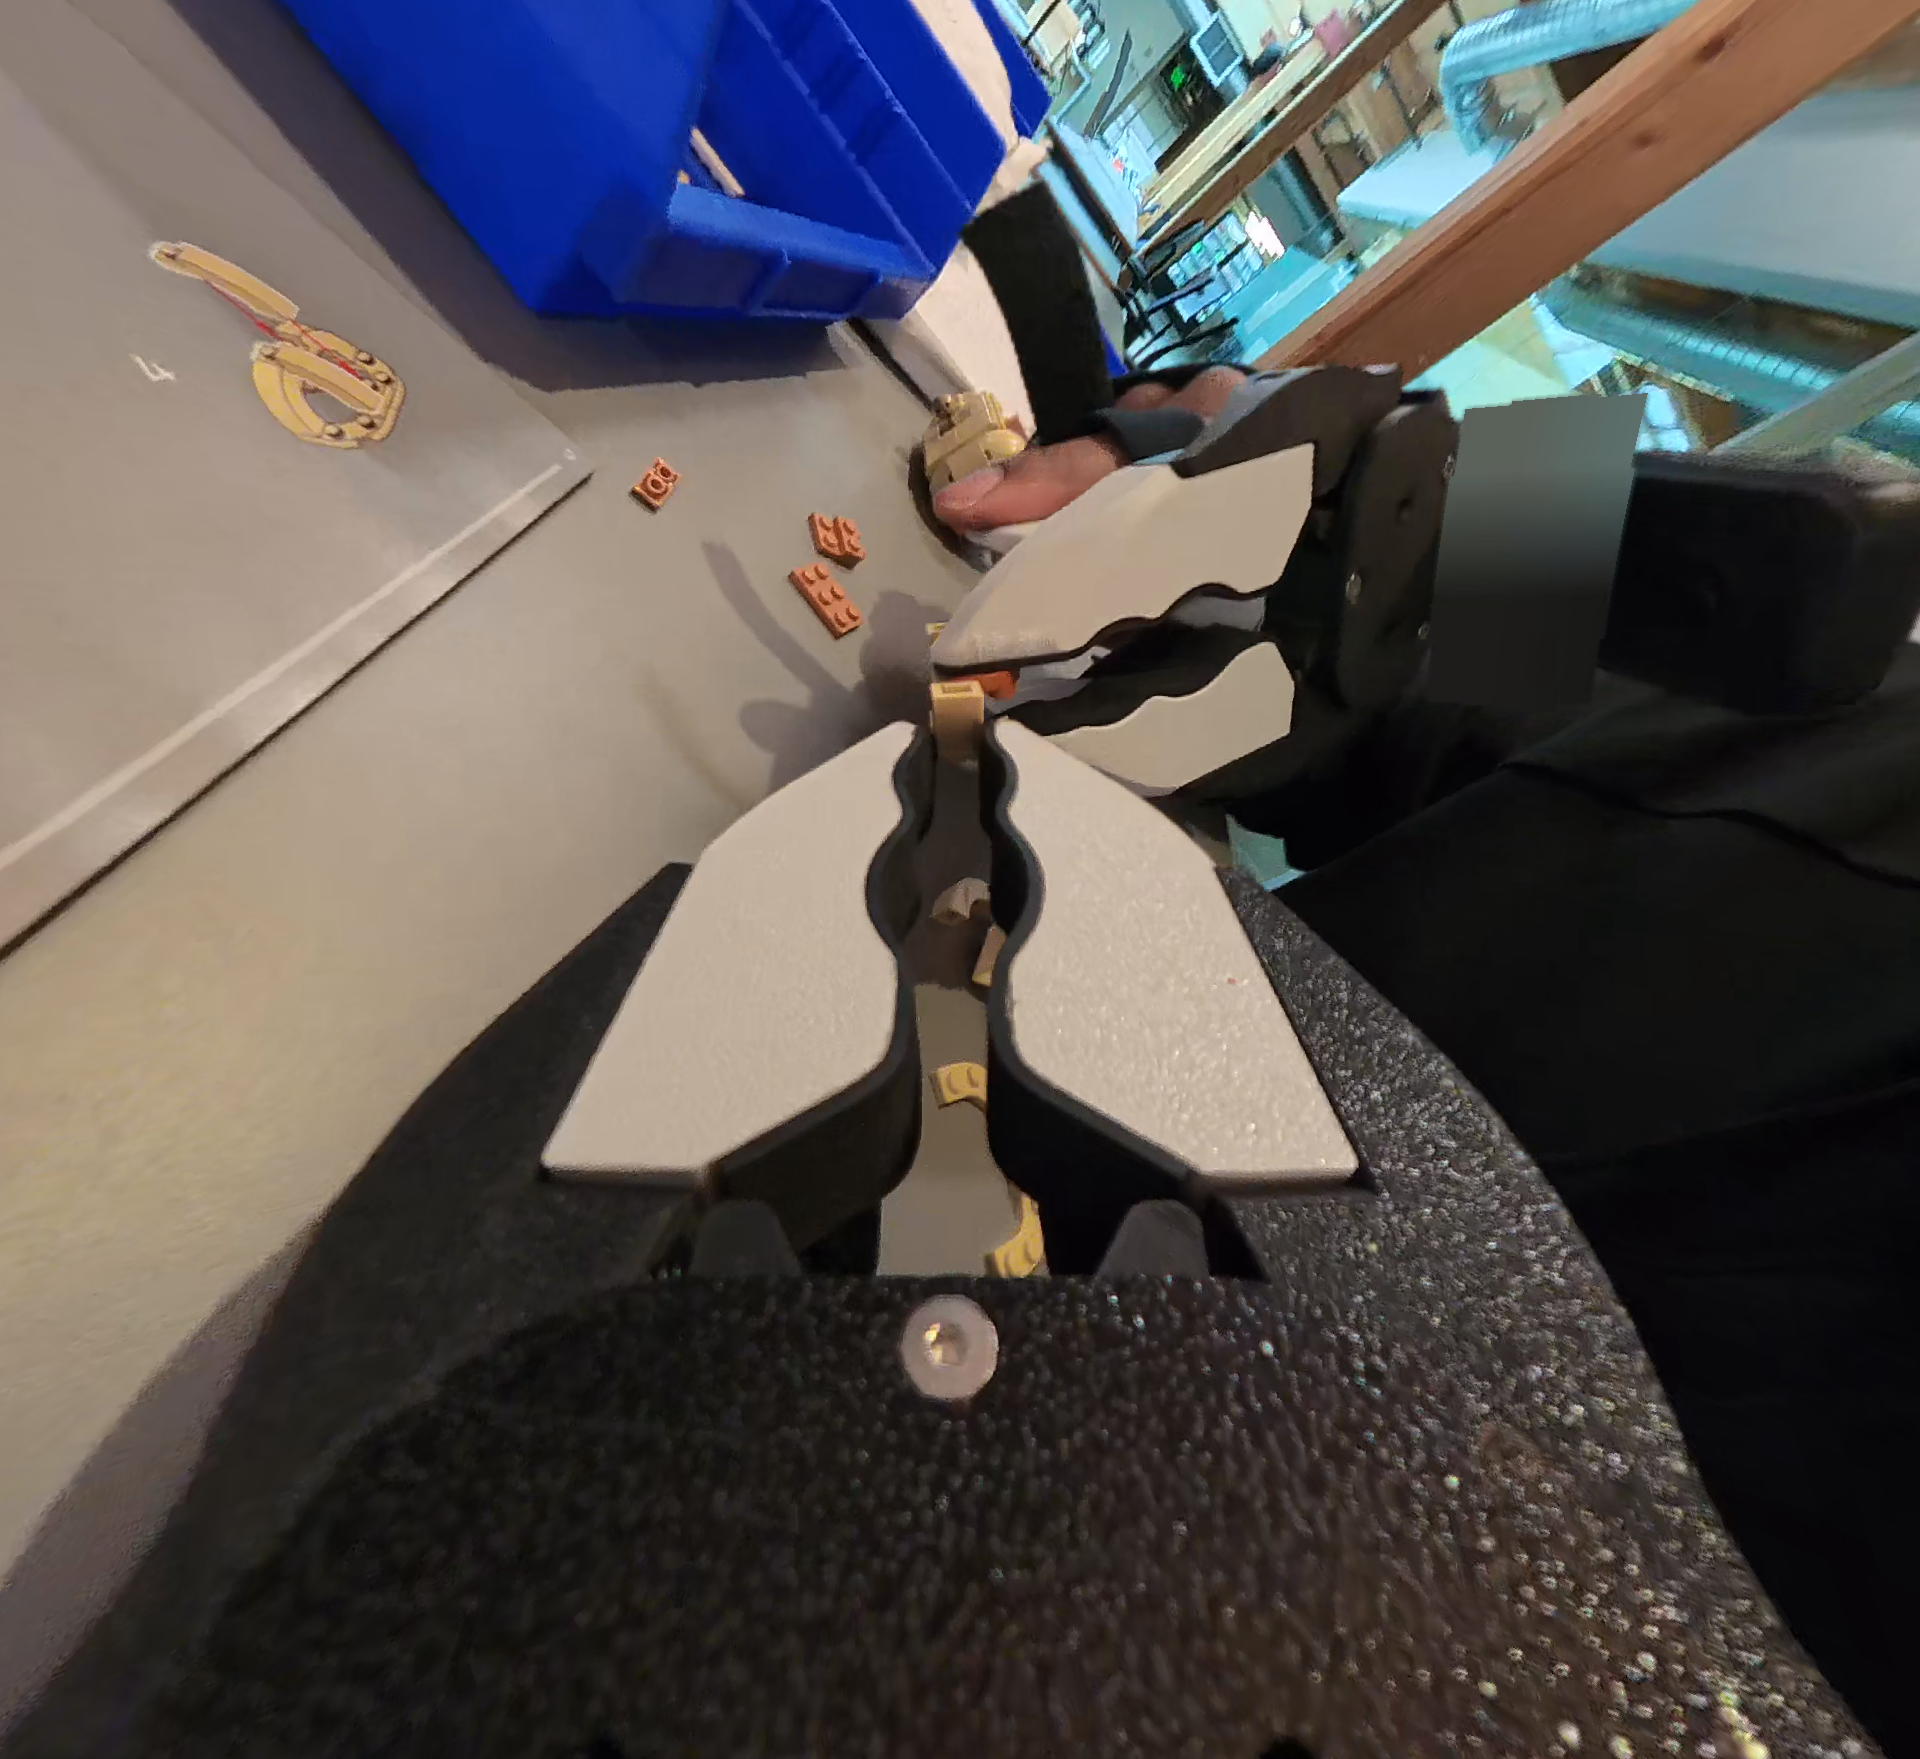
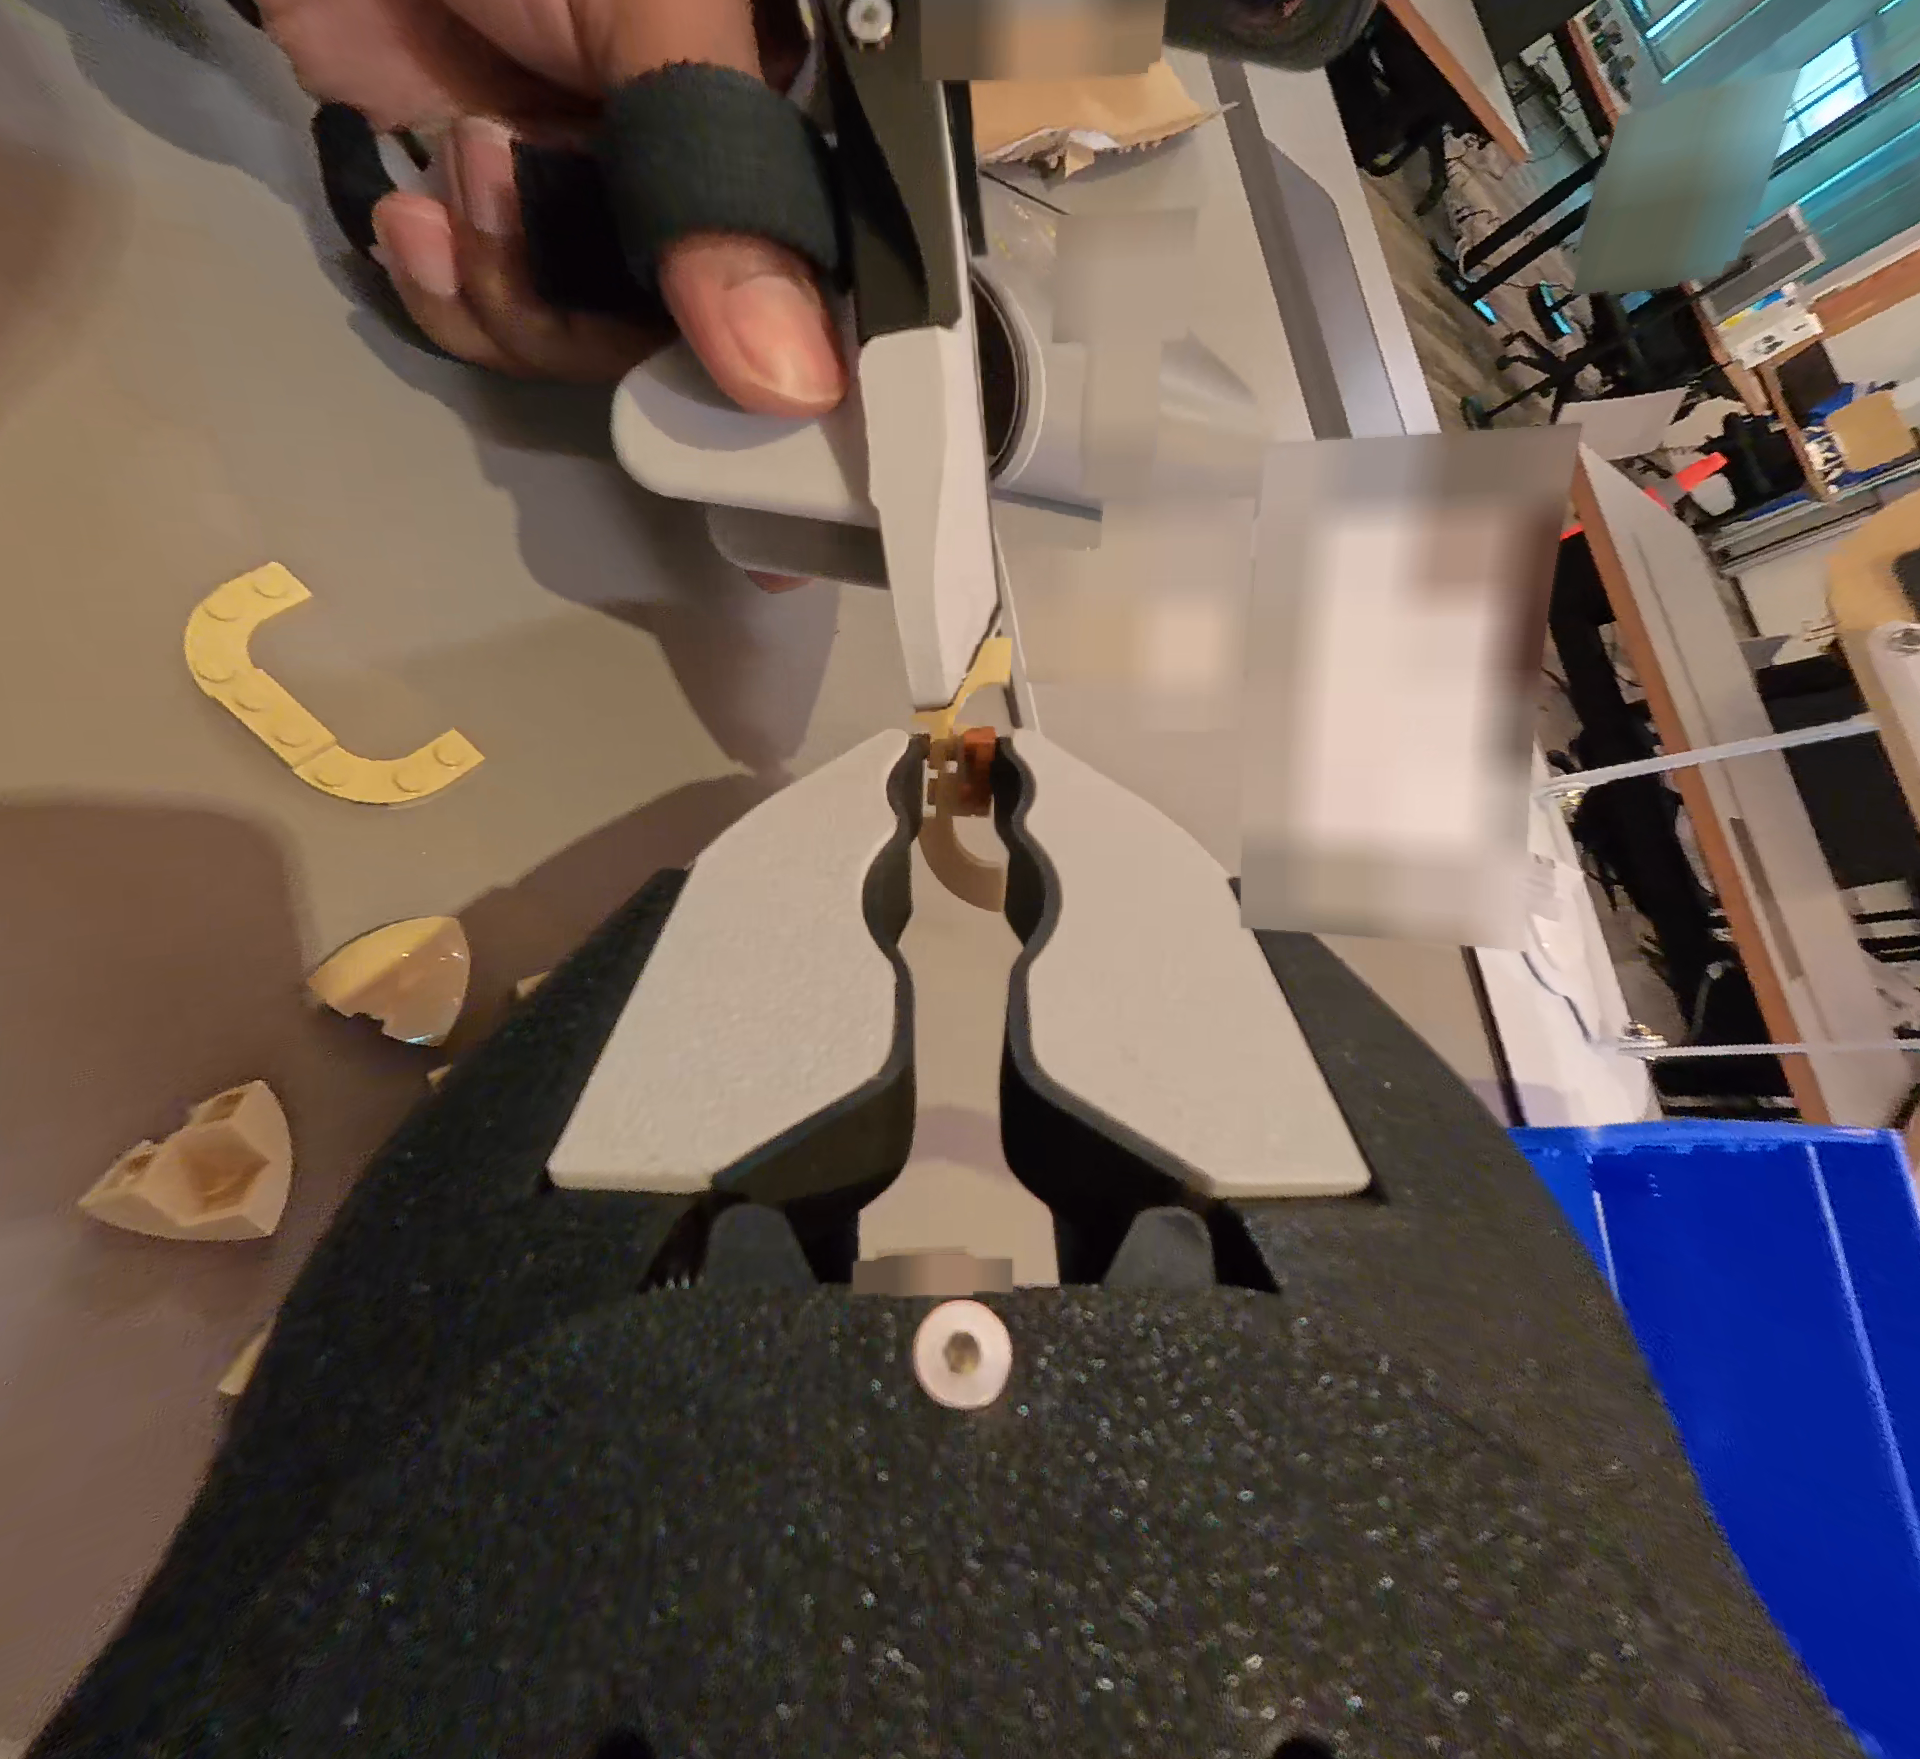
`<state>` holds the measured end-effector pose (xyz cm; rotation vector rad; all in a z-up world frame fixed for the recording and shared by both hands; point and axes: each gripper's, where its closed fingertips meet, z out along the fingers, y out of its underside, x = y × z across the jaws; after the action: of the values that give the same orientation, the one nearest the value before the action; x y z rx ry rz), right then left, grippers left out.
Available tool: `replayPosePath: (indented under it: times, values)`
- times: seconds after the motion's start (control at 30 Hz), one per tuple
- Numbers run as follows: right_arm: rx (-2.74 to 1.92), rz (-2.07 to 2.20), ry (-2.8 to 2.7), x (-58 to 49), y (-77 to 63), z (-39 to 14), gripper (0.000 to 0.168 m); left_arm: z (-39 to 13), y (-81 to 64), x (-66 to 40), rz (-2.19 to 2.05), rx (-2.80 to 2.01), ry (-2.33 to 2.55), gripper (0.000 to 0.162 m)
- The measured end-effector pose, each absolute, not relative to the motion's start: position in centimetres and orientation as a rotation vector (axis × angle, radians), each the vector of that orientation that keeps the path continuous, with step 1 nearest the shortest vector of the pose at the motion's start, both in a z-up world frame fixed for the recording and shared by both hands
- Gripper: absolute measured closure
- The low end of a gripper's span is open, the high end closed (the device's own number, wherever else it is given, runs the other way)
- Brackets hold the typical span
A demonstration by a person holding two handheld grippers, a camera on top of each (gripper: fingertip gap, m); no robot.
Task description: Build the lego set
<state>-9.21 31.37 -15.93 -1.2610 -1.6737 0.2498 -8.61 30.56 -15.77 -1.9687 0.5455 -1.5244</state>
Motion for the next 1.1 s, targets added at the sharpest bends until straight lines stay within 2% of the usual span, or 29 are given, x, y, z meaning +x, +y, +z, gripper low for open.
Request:
replayPosePath:
  times: [0.33,0.83,1.1]
  values:
    - [-1.239,0.197,-1.657,-9.3,31.5,-15.6,0.156,-15.4,30.7,-8.7,-1.57,-1.951,0.49,0.154]
    - [-1.308,0.215,-1.596,-9.1,31.7,-15.0,0.156,-14.7,30.9,-8.5,-1.395,-1.865,0.621,0.154]
    - [-1.297,0.114,-1.6,-9.2,31.9,-15.2,0.156,-14.9,31.2,-8.6,-1.467,-1.888,0.514,0.154]
